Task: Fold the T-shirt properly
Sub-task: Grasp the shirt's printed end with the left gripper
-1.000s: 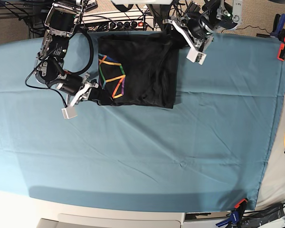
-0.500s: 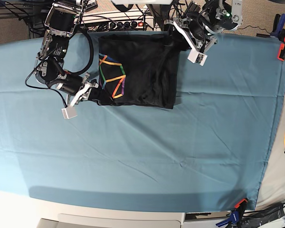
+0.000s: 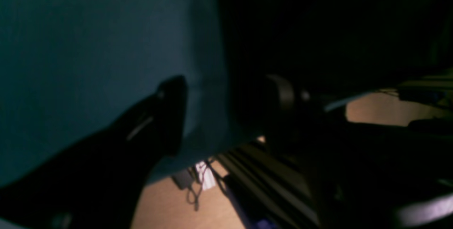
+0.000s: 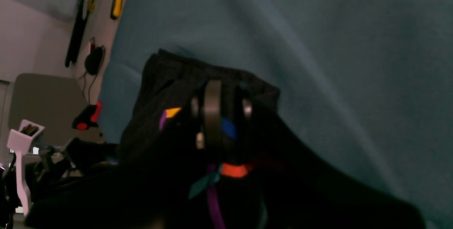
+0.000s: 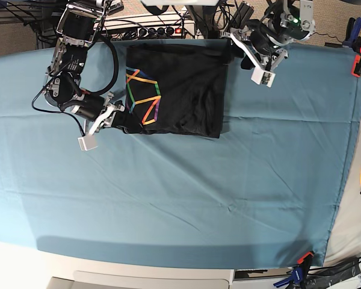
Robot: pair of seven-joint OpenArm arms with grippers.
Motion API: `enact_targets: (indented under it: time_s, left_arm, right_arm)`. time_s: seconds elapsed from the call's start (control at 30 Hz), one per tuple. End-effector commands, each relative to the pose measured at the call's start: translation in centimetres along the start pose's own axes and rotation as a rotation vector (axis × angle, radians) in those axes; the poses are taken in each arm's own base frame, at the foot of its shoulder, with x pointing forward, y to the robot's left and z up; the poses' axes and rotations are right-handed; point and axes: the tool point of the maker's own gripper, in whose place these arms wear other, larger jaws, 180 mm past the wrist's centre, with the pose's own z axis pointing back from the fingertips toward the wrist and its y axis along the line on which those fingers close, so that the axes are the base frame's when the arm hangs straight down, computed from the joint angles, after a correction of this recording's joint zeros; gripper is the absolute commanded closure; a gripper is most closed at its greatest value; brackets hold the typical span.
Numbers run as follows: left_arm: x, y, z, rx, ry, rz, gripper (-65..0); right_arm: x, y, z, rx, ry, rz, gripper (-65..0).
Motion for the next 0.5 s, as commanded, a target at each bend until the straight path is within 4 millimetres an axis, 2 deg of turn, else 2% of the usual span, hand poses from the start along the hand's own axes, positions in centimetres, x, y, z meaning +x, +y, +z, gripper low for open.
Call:
enact_targets:
  time_s: [0.0,0.13,0.33,0.47]
  left_arm:
    - [-1.8,0.5,0.2,0.023,0.074,0.015,-35.0]
    - [-1.6,-0.8,0.2,-0.049,0.065,0.032,-35.0]
    - [-1.4,-1.2,0.2,-0.073,0.056,0.047,-35.0]
    - [-1.1,-2.3,0.3,-0.129,0.04,0.039,-34.9]
  right_arm:
    - [1.8,0.5,0.3,0.016,-0.048,0.037,-4.6]
    - [1.8,0.5,0.3,0.016,-0.048,0.038,-4.6]
    - [1.8,0.5,0.3,0.016,-0.048,0.037,-4.6]
    - [1.8,0.5,0.3,0.016,-0.048,0.037,-4.6]
